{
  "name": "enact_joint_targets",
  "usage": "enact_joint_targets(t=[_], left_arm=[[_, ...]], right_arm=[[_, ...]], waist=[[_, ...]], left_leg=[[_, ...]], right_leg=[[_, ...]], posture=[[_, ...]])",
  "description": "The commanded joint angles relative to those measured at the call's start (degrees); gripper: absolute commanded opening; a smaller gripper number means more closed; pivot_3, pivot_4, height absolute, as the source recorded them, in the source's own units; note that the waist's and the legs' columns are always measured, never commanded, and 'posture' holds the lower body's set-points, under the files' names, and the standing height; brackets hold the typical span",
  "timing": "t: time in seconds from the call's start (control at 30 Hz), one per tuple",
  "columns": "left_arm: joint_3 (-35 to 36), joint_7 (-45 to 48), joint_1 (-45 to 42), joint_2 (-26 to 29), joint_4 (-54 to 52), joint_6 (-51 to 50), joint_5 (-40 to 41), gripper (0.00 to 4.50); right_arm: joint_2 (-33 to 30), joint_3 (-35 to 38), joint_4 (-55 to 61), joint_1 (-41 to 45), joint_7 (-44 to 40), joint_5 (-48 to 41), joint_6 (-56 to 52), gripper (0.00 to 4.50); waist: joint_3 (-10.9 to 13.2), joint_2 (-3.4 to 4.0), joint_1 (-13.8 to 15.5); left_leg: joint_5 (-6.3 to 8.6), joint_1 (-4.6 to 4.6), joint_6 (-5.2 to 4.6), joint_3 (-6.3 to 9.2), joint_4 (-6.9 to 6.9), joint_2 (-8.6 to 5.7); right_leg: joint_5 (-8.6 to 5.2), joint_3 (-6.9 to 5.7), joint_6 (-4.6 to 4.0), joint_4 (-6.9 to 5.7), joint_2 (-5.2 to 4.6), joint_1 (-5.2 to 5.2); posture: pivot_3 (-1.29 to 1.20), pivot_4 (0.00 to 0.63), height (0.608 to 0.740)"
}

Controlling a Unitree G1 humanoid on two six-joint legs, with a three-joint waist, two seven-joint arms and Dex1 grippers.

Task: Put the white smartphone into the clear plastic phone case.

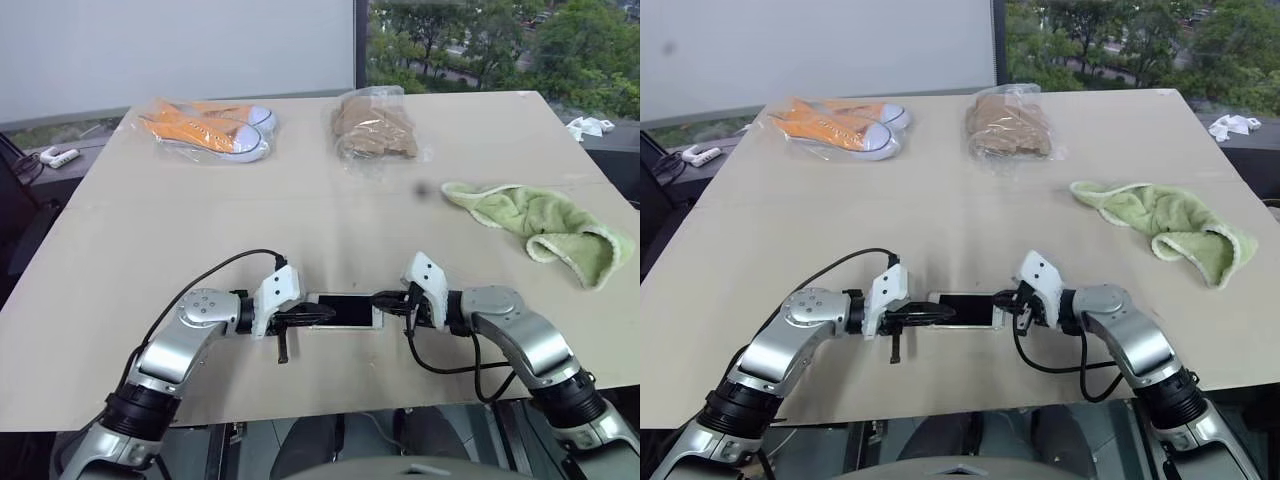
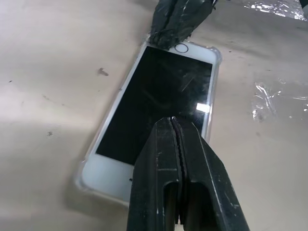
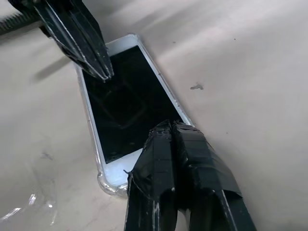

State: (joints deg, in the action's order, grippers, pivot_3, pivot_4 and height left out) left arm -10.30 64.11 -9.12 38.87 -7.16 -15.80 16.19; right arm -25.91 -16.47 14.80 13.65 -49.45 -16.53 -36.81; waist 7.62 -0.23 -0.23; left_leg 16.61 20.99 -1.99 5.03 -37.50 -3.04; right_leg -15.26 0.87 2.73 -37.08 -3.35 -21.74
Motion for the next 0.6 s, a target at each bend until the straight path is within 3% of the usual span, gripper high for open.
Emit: enact_joint_targets(t=[0.03, 0.13, 0.27, 0.37, 0.6], left_arm=[[2.1, -1.0, 0.6, -0.04, -1.04, -0.87, 1.36, 0.0], [3.27, -1.51, 0.72, -0.17, -2.05, -1.8, 2.83, 0.0], [6.33, -2.7, 1.76, 0.13, -5.43, -4.16, 5.94, 0.0], [9.97, -4.38, 4.17, 1.42, -8.29, -5.97, 7.48, 0.0], [21.26, -5.95, 16.59, 6.49, -9.98, -5.78, 7.59, 0.0]], right_arm=[[-1.64, 3.56, 2.21, -1.8, -3.54, -4.48, 1.65, 0.31], [-1.83, 6.74, 3.13, -2.42, -4.33, -7.34, 3.6, 1.22], [-2.87, 11.46, 5.46, -3.12, -5.28, -11.84, 3.4, 3.26], [-4.02, 14.89, 6.4, -4.53, -4.64, -12.98, 4.55, 4.46], [-11.84, 23.19, 4.87, -13.54, -10.0, -13.08, 11.55, 4.46]], waist=[[0.08, 0.06, -0.01], [0.09, 0.07, -0.24], [0.36, 0.15, -0.49], [0.53, 0.11, -0.41], [0.64, 0.13, -0.26]], left_leg=[[0.0, 0.04, 0.0, 0.0, 0.09, 0.0], [-0.17, 0.83, 0.28, 0.02, 0.12, -0.01], [-0.19, 1.12, 0.3, 0.01, 0.09, -0.02], [-0.19, 1.12, 0.3, 0.01, 0.09, -0.01], [-0.18, 1.11, 0.29, -0.01, 0.11, -0.01]], right_leg=[[0.01, -0.01, 0.0, 0.1, 0.0, -0.04], [0.02, -0.03, 0.01, 0.13, 0.01, -0.79], [0.02, -0.02, 0.01, 0.13, 0.02, -1.08], [0.02, -0.02, 0.01, 0.14, 0.02, -1.08], [0.02, 0.0, 0.01, 0.18, 0.01, -1.06]], posture=[[0.0, 0.15, 0.74], [0.0, 0.15, 0.74], [0.0, 0.15, 0.74], [0.0, 0.15, 0.74], [0.0, 0.15, 0.74]])
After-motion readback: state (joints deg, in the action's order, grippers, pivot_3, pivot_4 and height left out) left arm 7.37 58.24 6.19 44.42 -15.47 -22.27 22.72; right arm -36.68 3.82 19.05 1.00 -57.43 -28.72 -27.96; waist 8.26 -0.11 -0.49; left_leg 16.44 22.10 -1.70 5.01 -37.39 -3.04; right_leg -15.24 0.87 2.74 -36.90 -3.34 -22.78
